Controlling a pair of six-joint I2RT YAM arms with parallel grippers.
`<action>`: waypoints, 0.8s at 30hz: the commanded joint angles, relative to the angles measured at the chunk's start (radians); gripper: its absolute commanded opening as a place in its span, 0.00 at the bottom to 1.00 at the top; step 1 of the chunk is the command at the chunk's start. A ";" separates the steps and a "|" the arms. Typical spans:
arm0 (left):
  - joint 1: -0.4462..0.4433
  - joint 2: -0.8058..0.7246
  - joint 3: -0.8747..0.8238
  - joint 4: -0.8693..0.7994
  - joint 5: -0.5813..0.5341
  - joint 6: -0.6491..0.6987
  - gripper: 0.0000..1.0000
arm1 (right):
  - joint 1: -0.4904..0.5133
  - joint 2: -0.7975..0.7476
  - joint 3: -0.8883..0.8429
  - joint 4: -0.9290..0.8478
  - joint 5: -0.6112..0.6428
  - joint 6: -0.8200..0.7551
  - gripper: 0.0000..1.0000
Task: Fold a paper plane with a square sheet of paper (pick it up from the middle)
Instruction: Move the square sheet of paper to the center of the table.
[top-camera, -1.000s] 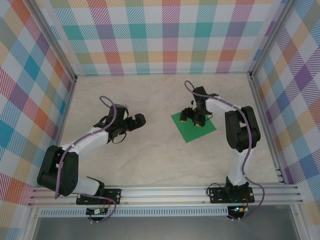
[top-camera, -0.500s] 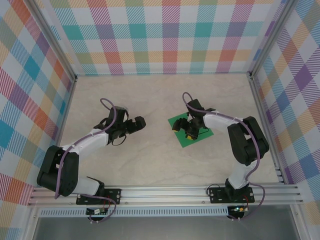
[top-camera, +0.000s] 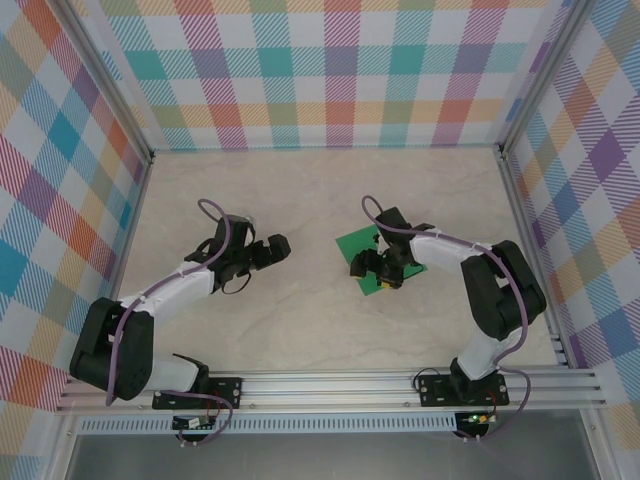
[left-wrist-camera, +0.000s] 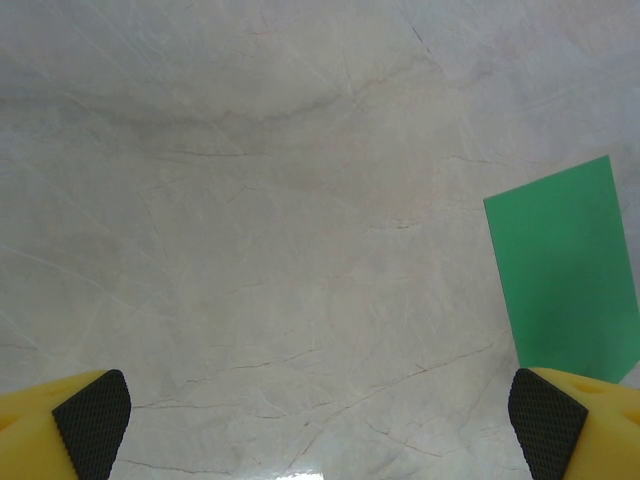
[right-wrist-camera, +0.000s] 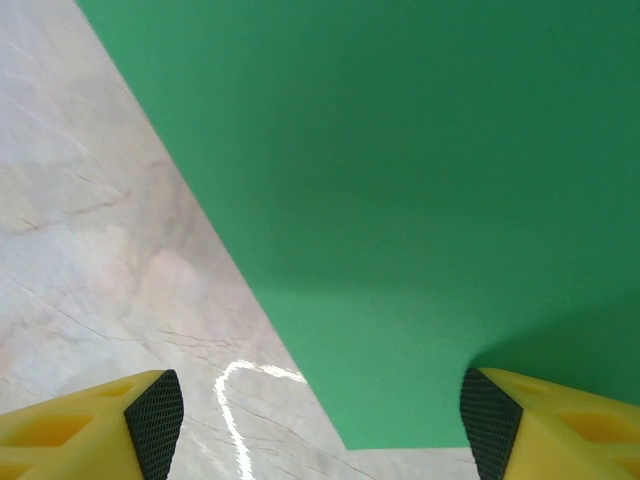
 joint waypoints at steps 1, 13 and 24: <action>-0.017 -0.027 -0.015 -0.013 0.011 0.005 1.00 | 0.018 0.036 -0.003 0.012 -0.053 -0.009 0.76; -0.017 -0.038 -0.018 -0.018 0.012 -0.001 1.00 | 0.116 0.134 0.194 0.008 -0.029 0.106 0.77; -0.034 -0.023 -0.011 0.034 0.076 -0.021 1.00 | -0.034 0.140 0.293 -0.140 0.134 -0.075 0.78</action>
